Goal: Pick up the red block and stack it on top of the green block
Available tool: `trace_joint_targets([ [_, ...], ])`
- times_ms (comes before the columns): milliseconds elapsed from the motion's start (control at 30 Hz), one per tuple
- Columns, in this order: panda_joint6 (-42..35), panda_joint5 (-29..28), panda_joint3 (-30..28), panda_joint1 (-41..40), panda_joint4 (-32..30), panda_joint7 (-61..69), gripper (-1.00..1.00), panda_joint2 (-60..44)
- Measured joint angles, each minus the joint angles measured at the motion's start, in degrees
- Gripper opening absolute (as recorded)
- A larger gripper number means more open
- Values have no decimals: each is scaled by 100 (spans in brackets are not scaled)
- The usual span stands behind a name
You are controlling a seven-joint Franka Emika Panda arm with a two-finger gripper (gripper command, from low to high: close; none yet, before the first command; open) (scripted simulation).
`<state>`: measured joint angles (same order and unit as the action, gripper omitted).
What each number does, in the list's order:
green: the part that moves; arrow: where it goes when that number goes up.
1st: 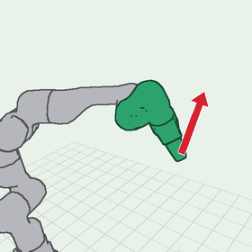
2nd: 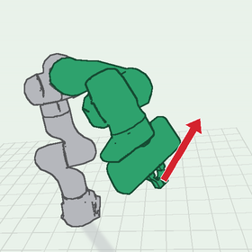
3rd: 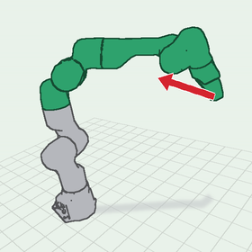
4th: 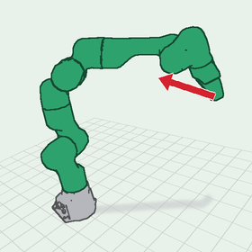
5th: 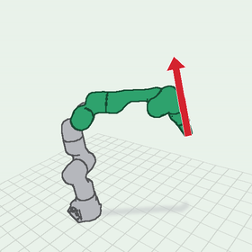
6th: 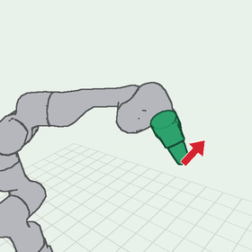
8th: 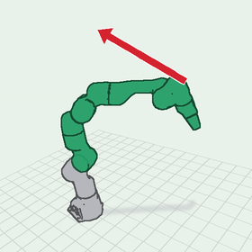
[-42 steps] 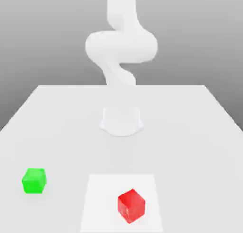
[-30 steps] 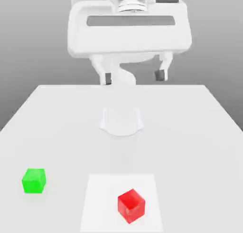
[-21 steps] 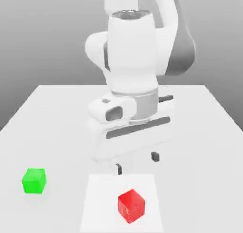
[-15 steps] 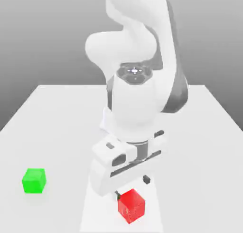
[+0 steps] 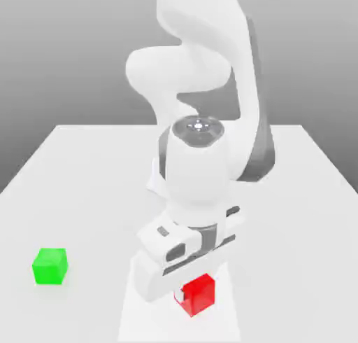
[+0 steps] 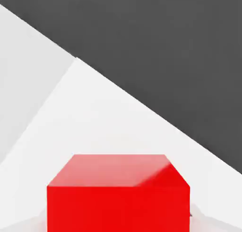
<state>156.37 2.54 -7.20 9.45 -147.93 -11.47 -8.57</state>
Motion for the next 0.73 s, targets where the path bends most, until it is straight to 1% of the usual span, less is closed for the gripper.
trace_joint_targets([
  [133, -193, -27, -590, -516, -105, -397, -100, 300],
  [233, -304, -87, -990, -1129, -183, -749, -100, 493],
  [400, -479, -237, -1454, -2170, -313, -1372, -100, 805],
  [467, -406, -159, -1471, -2693, -339, -1452, -100, 753],
  [567, 43, 285, -1194, -2635, -318, -1171, -100, 252],
  [633, 392, 646, -992, -2754, -298, -916, -100, -146],
  [667, 488, 740, -927, -2798, -293, -849, 100, -255],
  [733, 488, 740, -927, -2798, -293, -849, 100, -255],
])
